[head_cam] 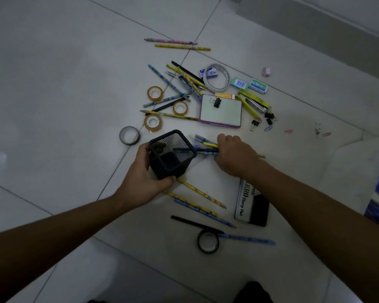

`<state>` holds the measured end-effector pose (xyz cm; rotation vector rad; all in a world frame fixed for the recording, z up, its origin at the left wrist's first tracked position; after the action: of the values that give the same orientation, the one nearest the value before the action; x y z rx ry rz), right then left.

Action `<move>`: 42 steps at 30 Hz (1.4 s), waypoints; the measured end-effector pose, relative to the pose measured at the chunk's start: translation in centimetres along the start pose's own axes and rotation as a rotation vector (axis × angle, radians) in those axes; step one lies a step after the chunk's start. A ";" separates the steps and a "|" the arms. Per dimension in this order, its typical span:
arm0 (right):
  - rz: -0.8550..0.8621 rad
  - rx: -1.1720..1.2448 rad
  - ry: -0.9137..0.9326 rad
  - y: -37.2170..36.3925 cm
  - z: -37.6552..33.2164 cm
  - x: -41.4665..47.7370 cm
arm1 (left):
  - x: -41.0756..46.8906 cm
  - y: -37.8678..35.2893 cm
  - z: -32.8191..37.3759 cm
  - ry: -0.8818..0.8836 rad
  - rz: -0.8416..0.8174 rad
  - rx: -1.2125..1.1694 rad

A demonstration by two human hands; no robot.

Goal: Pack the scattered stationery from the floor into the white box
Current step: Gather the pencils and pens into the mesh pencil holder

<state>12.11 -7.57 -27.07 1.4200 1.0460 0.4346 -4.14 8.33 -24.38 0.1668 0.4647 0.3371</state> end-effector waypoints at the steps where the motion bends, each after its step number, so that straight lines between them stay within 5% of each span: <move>1: 0.012 0.060 -0.037 0.3 0.7 -0.1 | 0.1 -0.2 0.1 0.000 -0.002 -0.007; 5: 0.089 0.444 -0.226 1.4 4.0 -0.9 | 0.4 -0.7 0.4 0.008 -0.001 -0.057; 9: 0.316 1.225 -0.382 4.5 4.2 -1.3 | 0.9 -1.2 0.9 0.007 -0.010 -0.070; 14: 0.714 1.814 -0.250 13.7 0.1 -1.0 | 1.2 -2.3 1.6 -0.003 -0.035 -0.032; 19: 0.869 1.762 -0.149 15.4 -3.4 -0.2 | 1.3 -3.2 2.4 -0.021 -0.065 -0.027; 25: 0.827 1.423 -0.056 11.4 -4.8 -0.6 | 1.6 -3.3 3.7 -0.058 -0.074 0.020; 42: 0.796 1.246 0.019 10.7 -4.7 -1.1 | 1.9 -4.0 3.7 -0.063 -0.111 0.057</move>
<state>11.31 -3.85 -15.97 2.9791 0.6908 0.3397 0.29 4.99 -22.82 0.2060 0.4200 0.2096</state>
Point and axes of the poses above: each hand's wrist, its own x-axis towards the middle knuckle, its own y-axis out of the back of the hand, z = x × y, the point moved 9 cm from there along x, towards the middle knuckle, and after that the axes turned 9 degrees about y, right-handed, at the moved point
